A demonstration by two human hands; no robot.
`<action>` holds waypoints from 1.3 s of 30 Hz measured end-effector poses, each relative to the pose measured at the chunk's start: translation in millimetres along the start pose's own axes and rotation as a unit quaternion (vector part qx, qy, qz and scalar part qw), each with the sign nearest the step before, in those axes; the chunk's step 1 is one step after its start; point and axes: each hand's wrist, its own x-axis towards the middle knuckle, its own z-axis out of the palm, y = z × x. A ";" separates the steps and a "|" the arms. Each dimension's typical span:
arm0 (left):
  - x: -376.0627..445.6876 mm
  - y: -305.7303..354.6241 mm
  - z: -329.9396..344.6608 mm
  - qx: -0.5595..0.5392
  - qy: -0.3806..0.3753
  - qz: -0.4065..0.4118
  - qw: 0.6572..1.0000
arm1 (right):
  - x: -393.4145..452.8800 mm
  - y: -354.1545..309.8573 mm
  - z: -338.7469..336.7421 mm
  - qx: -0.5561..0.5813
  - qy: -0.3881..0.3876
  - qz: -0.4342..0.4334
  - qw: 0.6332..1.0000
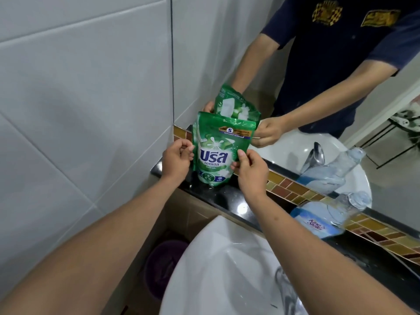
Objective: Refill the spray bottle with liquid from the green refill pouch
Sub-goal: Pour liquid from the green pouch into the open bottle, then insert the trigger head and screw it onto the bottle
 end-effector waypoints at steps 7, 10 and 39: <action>-2.3 5.8 -3.8 -0.018 -0.029 -0.017 0.999 | -5.2 3.8 -0.3 -0.033 0.001 0.021 0.999; -4.2 10.1 -8.6 -0.041 -0.045 -0.057 0.997 | -8.6 2.3 -2.6 -0.032 -0.023 0.048 0.998; -204.4 127.1 150.9 0.083 -0.288 -0.006 0.954 | -127.4 51.3 -262.3 -0.264 0.060 0.122 0.955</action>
